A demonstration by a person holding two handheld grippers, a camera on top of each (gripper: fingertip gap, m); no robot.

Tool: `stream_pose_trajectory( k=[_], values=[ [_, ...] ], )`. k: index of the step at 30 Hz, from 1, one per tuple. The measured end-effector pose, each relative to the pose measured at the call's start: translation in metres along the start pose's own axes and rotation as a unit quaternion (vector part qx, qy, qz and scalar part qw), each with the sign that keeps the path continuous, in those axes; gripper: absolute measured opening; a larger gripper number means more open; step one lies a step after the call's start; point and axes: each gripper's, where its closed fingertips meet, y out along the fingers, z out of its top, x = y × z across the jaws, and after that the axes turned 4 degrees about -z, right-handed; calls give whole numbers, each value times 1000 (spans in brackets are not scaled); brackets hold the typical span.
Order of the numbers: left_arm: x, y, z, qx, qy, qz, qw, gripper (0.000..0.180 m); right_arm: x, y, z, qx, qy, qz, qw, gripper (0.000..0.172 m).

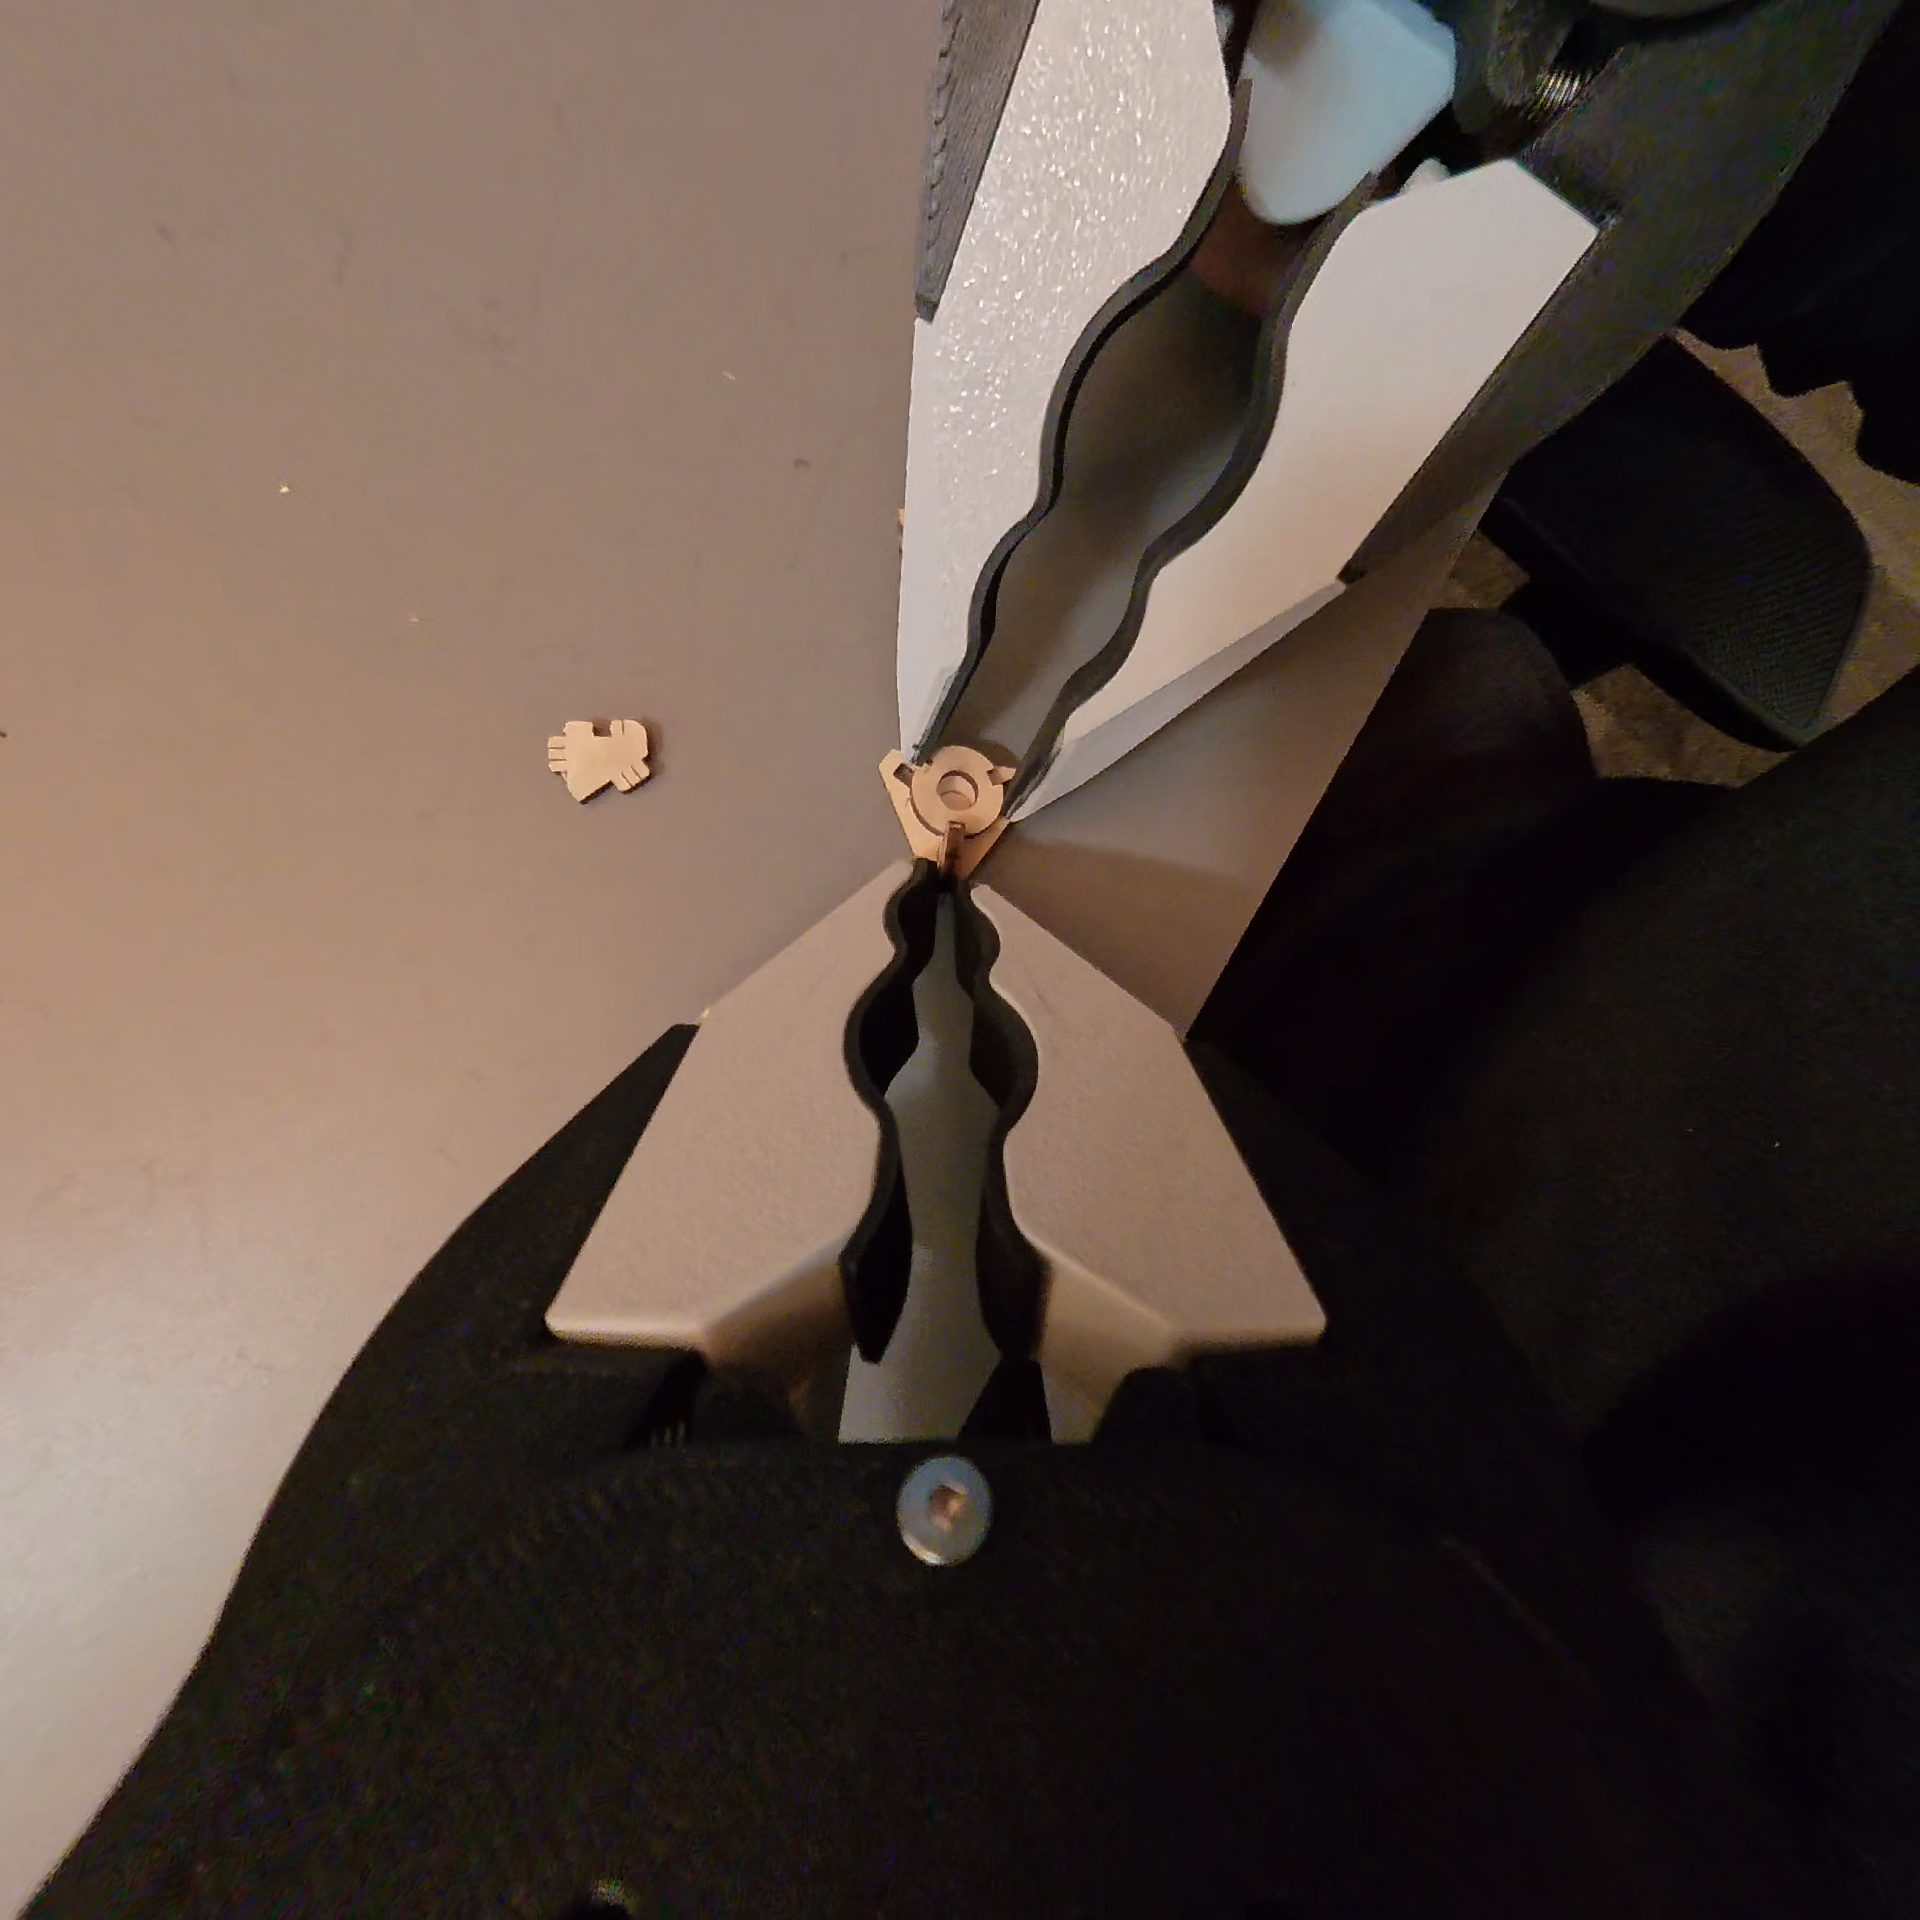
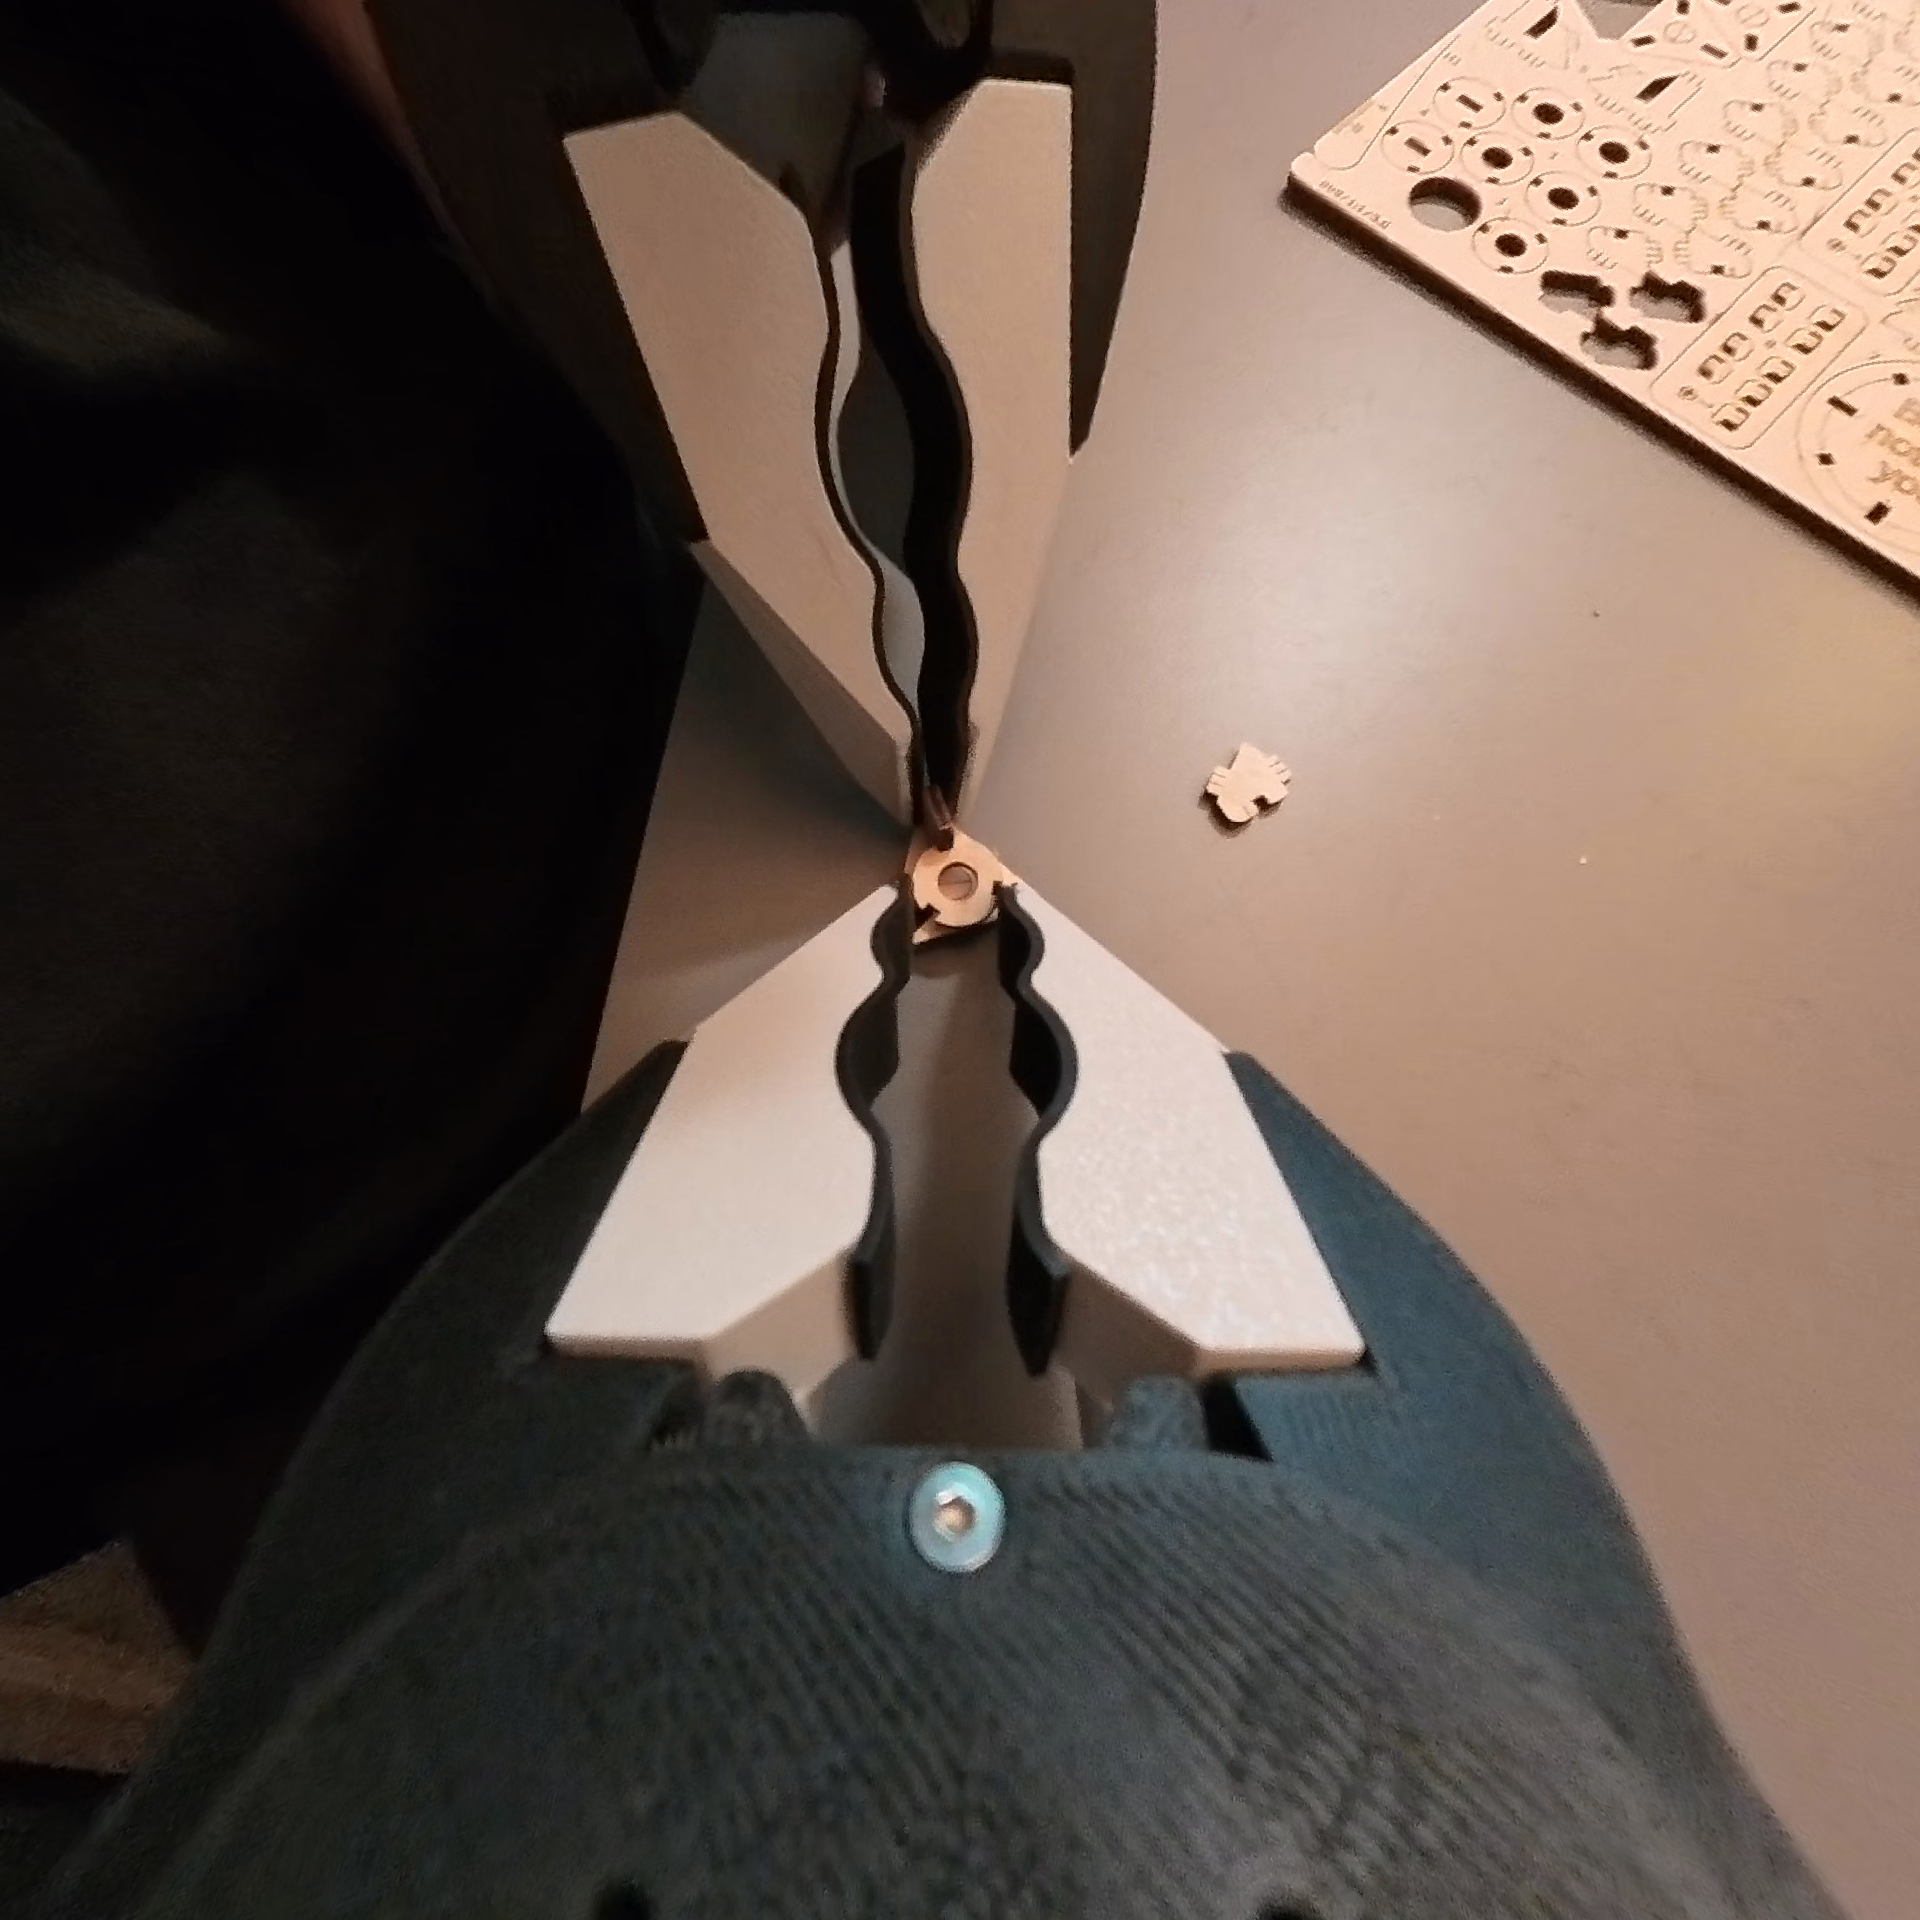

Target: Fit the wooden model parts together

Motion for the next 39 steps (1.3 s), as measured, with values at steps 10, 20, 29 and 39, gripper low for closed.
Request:
stream_pose_trajectory(
  k=[10,20,29,39],
  values=[
    [0,1,0,-11,11,14,1000,1,0,-2,4,10,0,15,1000,13],
    [1,1,0,-3,3,2,1000,1,0,1,-1,20,10,25,999,13],
    [0,1,0,-9,6,12,1000,1,0,1,-1,20,-2,22,1000,13],
    [1,1,0,-8,2,3,1000,1,-1,-3,5,42,0,38,998,13]
  ],
)
